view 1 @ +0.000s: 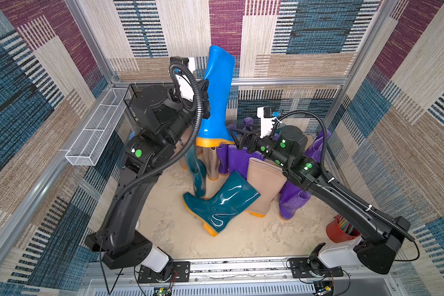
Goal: Match and arrange rain boots in pairs
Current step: Place the rain boot at the center of the board.
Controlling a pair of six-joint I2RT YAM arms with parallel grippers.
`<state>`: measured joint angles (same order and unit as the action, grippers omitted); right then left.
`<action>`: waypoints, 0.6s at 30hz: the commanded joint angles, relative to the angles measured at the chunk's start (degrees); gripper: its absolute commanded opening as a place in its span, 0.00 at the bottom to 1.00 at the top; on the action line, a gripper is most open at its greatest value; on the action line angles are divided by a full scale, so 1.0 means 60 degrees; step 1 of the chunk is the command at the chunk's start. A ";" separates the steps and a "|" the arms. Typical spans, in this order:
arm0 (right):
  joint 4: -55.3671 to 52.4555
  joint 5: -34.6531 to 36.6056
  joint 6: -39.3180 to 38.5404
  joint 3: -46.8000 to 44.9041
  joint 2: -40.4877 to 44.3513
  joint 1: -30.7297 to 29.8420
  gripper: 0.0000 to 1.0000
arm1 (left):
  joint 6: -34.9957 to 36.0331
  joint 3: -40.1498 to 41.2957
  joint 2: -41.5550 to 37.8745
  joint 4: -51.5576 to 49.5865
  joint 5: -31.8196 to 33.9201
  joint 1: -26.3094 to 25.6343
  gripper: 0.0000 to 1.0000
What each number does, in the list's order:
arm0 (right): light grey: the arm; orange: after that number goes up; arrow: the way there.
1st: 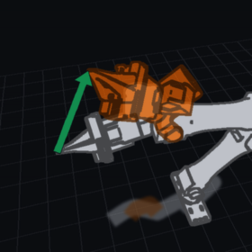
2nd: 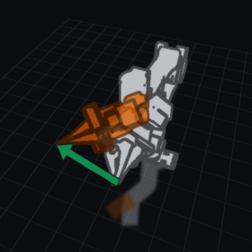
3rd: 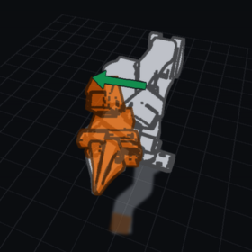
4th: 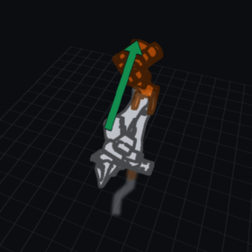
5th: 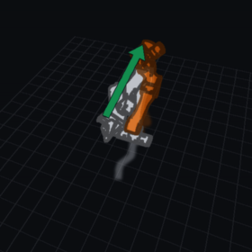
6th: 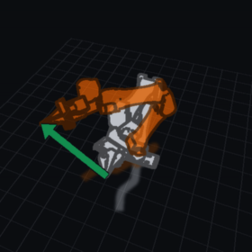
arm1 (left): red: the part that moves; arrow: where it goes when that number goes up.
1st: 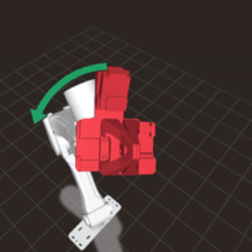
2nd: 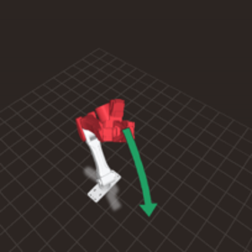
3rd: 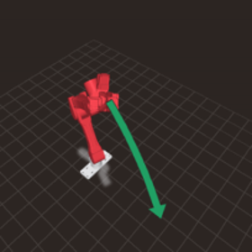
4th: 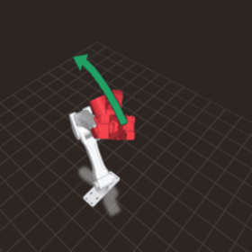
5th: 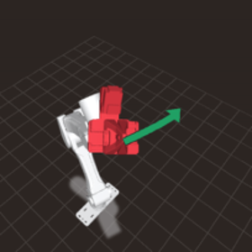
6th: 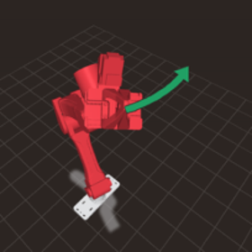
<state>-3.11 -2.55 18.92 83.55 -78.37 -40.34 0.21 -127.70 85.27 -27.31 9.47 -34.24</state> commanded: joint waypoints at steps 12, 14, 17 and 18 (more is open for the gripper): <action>0.0005 -0.0191 -0.0465 -0.0993 0.1386 -0.0011 0.95 | 0.0900 0.2966 -0.3359 -0.1533 0.3679 0.0027 0.00; 0.0065 -0.0408 -0.0430 -0.1133 0.1390 0.0002 0.95 | 0.1141 0.3992 -0.3864 -0.1117 0.4400 0.0038 0.00; 0.0008 -0.0636 -0.0426 -0.1265 0.1317 -0.0004 0.95 | 0.1468 0.4937 -0.4287 -0.0763 0.4969 0.0067 0.00; 0.0014 -0.0658 -0.0389 -0.1332 0.1300 -0.0007 0.95 | 0.1453 0.5119 -0.4317 -0.0787 0.5014 0.0081 0.00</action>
<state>-3.75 -4.67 16.88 76.07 -70.32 -40.38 6.26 -99.04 60.62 -37.56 34.13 -33.87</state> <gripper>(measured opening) 0.952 0.083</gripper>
